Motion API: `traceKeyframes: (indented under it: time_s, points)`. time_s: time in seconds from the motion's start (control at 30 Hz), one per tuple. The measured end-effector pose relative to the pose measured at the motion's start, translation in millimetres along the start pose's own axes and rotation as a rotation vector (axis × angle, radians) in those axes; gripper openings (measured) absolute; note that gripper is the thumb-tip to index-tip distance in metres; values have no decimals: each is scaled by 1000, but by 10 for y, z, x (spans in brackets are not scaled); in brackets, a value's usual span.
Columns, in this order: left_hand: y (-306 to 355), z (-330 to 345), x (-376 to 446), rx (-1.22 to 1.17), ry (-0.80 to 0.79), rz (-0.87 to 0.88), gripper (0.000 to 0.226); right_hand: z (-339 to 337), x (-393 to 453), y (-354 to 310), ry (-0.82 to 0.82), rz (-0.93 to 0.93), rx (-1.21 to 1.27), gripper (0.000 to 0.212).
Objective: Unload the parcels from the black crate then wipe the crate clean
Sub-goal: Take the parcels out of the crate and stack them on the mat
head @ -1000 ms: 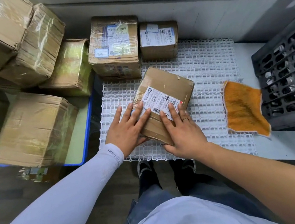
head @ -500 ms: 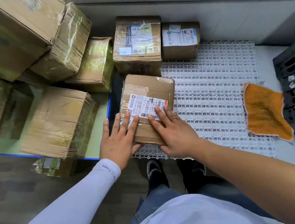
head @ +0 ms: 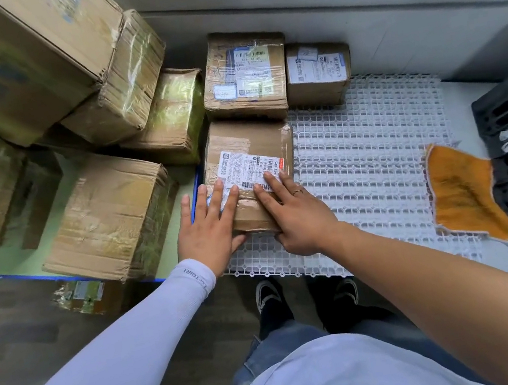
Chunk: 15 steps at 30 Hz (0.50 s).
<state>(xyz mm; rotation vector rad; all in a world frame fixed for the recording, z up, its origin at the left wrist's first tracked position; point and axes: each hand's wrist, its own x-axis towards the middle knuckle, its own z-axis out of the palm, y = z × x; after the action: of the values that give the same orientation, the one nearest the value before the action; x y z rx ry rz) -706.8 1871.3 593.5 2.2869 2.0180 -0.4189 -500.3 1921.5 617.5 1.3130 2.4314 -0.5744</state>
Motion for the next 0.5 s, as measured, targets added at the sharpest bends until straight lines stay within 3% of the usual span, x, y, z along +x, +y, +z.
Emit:
traceKeyframes:
  time_s: [0.23,0.33,0.5]
  points:
    - [85,-273,7,-10,-37,12,103,-133,-16,68,-39,-27,0,101]
    - [253,-482,11,-67,-7,89,96,-234,-139,195,15,-30,14,86]
    - [816,-822,151,-108,22,25,77,-404,-498,673,115,-6,-37,72]
